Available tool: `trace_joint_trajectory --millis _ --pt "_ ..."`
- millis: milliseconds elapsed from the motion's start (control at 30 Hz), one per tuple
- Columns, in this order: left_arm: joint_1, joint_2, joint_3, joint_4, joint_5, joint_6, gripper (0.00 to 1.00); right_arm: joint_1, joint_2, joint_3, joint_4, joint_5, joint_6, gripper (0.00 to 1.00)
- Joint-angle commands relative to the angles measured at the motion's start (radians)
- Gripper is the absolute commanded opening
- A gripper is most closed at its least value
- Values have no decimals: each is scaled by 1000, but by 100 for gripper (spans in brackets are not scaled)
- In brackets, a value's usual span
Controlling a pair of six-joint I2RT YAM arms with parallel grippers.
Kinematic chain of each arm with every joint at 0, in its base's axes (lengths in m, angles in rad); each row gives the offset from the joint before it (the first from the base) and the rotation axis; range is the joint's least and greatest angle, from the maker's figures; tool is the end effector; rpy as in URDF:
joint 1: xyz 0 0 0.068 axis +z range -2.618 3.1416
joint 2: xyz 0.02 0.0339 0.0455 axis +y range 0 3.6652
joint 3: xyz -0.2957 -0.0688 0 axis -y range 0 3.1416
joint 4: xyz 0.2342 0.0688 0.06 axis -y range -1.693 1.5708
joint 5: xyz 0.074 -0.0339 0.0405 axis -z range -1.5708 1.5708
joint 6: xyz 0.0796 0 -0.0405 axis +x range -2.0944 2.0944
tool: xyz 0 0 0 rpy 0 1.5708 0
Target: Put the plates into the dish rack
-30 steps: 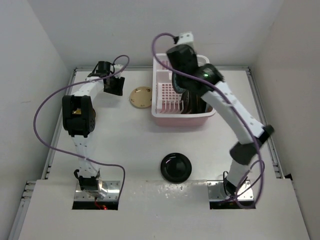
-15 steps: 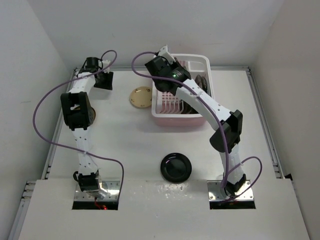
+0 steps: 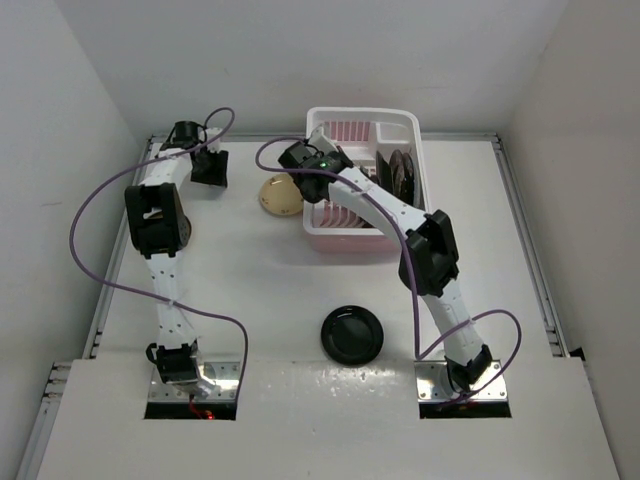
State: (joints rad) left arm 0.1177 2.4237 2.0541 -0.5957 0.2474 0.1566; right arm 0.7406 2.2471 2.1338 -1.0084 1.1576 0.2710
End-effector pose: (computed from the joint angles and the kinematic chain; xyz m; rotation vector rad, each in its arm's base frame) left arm 0.5672 0.0474 0.1551 0.1459 2.5006 -0.2014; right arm 0.4113 0.2772 0.2818 -0.1789 2.0591 -0.9423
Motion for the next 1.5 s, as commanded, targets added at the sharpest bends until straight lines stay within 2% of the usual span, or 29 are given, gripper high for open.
trace_joint_trajectory --millis 0,200,400,467,567,667,867,1067,1133,1167,1233,1267,1300,1333,1367,1400,1433,1467 --pt "17 -6 24 8 12 0 58 -12 -9 -14 -64 25 71 0" --pt "17 -6 24 8 12 0 58 -6 -7 -57 -93 -22 135 0" --pt "17 -6 15 8 12 0 58 -6 6 -78 -134 -168 224 1" --pt "17 -6 15 8 21 0 58 -13 3 -68 -122 -179 224 14" --pt "17 -15 15 8 21 -9 58 -10 -41 -64 -78 -196 203 26" --pt "17 -25 15 8 21 -9 58 5 -92 -69 -7 -206 154 35" --pt "-1 -69 -21 8 21 -9 58 17 -171 -112 71 -223 111 46" --pt "-21 -172 -100 8 0 1 58 31 -309 -236 181 -311 31 71" --pt "-30 -201 -136 8 -11 1 58 34 -360 -262 212 -380 1 77" --pt "-30 -218 -153 17 -20 11 58 34 -401 -278 212 -451 -6 84" --pt "-30 -274 -215 27 -29 11 58 31 -442 -333 214 -638 -30 87" --pt "-30 -296 -239 37 -30 11 58 25 -511 -378 212 -861 -32 89" --pt "-30 -317 -264 49 -30 21 58 25 -546 -408 227 -931 -30 91" --pt "-30 -340 -290 50 -30 21 58 25 -617 -554 249 -999 -26 91" --pt "-30 -391 -351 59 -30 32 58 28 -711 -616 349 -1179 -15 91" --pt "-30 -419 -385 68 -30 46 58 23 -756 -688 397 -1223 17 92" --pt "-30 -448 -422 68 -39 46 58 28 -856 -923 489 -1263 36 92" --pt "-30 -512 -504 77 -49 58 58 28 -954 -1001 528 -1306 128 92"
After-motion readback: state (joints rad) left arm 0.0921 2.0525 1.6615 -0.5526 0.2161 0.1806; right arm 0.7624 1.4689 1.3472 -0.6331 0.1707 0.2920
